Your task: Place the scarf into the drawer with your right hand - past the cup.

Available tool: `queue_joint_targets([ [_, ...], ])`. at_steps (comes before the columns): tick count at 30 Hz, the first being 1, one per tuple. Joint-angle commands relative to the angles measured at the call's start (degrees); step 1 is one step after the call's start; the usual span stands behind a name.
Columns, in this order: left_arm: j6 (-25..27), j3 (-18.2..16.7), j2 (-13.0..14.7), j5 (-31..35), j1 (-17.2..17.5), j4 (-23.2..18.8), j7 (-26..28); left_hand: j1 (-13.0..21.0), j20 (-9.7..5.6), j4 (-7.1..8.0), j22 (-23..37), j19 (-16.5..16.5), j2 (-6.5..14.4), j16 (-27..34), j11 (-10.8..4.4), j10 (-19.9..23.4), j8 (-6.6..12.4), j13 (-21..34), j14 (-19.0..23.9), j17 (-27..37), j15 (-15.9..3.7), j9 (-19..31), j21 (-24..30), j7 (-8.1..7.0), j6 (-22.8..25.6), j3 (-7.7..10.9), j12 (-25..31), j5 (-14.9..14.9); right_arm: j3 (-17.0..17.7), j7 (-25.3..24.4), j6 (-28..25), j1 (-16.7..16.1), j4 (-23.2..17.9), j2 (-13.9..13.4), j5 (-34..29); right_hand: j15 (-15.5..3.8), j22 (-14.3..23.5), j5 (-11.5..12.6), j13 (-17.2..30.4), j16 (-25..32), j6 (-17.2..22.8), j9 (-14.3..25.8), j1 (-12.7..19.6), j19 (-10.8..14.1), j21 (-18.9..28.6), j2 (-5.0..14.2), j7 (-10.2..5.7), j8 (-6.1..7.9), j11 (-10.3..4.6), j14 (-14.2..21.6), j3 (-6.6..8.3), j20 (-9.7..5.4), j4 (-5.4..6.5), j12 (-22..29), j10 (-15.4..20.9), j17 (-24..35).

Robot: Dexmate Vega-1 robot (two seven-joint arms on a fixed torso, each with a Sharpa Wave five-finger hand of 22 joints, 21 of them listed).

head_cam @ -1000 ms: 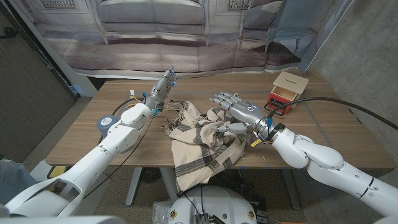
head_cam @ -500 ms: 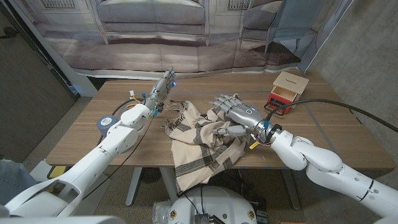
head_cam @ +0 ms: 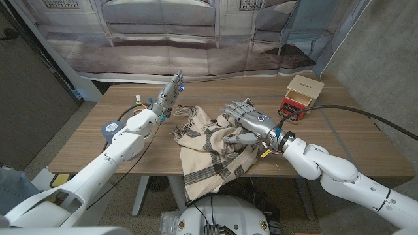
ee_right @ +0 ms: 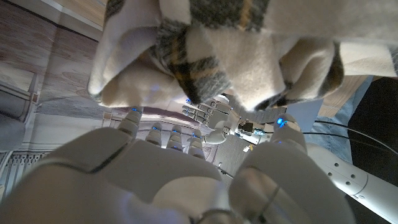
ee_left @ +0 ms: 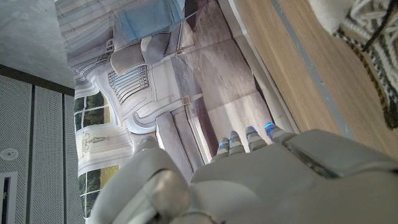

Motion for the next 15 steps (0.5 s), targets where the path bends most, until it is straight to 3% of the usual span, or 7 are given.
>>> queue_joint_targets([
  [1,0.5,0.6,-0.4,0.4,-1.1,0.7,-0.3,0.4,0.18,0.06,0.2,-0.1,0.5,-0.2,-0.05,0.2,-0.03,0.2,0.1,0.2,0.20,0.2,-0.1,0.10,0.2,-0.37,-0.2,0.4,-1.2,0.6,-0.6,0.2,1.0,-0.1,0.4,-0.15,0.2,0.3,0.1,0.5,0.5,0.1,0.3,-0.4,0.4,0.49,-0.20,0.39,-0.07,0.4,-0.44,0.09,-0.18,0.5,0.4,0.2],
  [15,0.7,0.6,-0.3,0.5,-1.2,0.6,-0.1,0.4,0.26,0.07,0.2,-0.2,0.6,-0.2,-0.01,0.2,-0.06,0.2,0.0,0.2,0.21,0.2,-0.1,0.08,0.2,-0.54,-0.2,0.4,-2.5,1.5,-1.5,1.1,1.9,0.0,-0.3,-0.46,0.2,0.7,0.2,0.7,0.8,0.1,0.6,0.6,1.1,0.64,-0.54,0.58,-0.14,1.0,-0.66,-0.02,-0.21,0.8,0.8,0.1],
])
